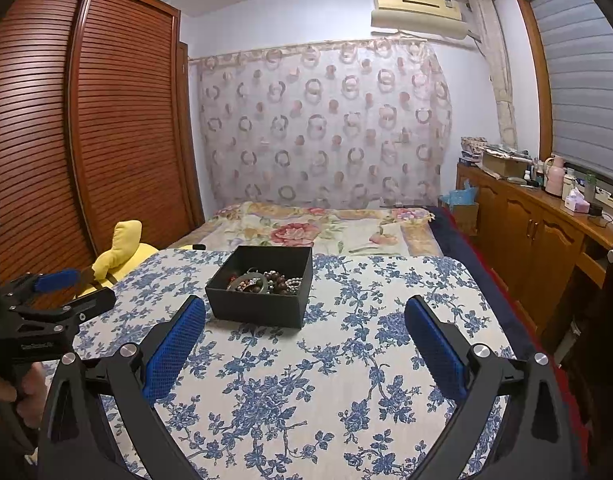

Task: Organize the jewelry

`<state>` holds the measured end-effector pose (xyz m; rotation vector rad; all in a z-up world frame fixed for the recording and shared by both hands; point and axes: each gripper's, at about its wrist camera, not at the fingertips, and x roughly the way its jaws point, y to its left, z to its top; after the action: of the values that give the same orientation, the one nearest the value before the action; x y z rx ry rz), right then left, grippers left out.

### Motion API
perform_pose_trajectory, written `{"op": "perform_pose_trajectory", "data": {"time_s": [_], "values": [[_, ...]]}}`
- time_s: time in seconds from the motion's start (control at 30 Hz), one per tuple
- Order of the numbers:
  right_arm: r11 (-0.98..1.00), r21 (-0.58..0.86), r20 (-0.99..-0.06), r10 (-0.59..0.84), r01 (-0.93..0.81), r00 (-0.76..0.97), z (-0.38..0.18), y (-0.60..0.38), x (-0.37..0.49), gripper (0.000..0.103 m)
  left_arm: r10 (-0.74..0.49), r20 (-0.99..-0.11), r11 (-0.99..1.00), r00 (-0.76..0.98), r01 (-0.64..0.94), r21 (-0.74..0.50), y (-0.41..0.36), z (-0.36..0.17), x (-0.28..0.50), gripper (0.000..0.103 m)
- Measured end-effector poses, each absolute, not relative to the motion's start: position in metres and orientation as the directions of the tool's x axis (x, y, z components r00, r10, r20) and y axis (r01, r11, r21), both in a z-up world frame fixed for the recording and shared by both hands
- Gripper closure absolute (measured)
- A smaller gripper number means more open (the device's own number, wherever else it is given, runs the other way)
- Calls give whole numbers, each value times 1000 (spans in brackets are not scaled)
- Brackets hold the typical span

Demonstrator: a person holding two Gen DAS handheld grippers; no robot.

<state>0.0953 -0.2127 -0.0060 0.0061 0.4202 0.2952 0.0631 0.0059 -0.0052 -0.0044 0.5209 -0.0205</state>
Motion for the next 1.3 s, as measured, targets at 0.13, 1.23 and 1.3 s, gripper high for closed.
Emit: {"op": "perform_pose_trajectory", "data": {"time_s": [0.13,1.23,1.3], "values": [[960,68,-406,277,-273,871,-9,-213,97,3,-21,-498,1000,867,18,-12,6,-5,63,8],[963,71,-413,265,-260,871,-14,-216,99,3,-15,-481,1000,876,16,-1,-2,-1,58,8],[963,71,-412,265,-259,872,-14,-217,99,3,-15,-479,1000,878,16,-1,-2,0,57,8]]}}
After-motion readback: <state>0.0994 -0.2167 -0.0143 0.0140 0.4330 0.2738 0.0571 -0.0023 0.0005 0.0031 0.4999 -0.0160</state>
